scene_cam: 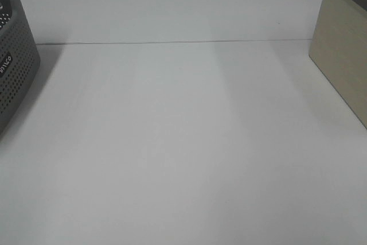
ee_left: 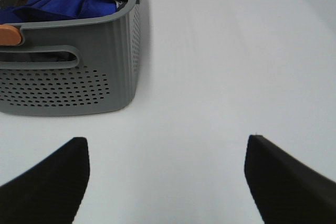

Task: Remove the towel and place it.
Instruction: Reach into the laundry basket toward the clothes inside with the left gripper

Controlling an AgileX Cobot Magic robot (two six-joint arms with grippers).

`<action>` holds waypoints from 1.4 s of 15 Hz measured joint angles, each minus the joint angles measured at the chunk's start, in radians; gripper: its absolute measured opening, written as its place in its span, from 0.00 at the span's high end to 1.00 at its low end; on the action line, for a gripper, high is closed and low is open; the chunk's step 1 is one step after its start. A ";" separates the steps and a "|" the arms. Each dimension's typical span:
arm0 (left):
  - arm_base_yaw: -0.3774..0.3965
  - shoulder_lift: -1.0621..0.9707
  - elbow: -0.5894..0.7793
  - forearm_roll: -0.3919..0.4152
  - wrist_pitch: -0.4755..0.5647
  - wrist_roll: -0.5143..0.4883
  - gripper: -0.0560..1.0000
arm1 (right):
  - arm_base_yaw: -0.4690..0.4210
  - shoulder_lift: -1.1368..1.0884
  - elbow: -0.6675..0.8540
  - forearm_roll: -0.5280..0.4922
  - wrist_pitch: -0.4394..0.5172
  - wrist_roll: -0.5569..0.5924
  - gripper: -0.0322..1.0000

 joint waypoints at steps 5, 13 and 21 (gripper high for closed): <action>0.000 0.000 0.000 0.000 0.000 0.000 0.23 | 0.000 0.000 0.000 0.000 0.000 0.000 0.24; 0.000 0.000 0.000 0.021 0.000 0.000 0.10 | 0.000 0.000 0.000 0.000 0.000 0.000 0.24; 0.000 0.000 0.000 0.022 0.000 0.000 0.02 | 0.000 0.000 0.000 0.000 0.000 0.000 0.24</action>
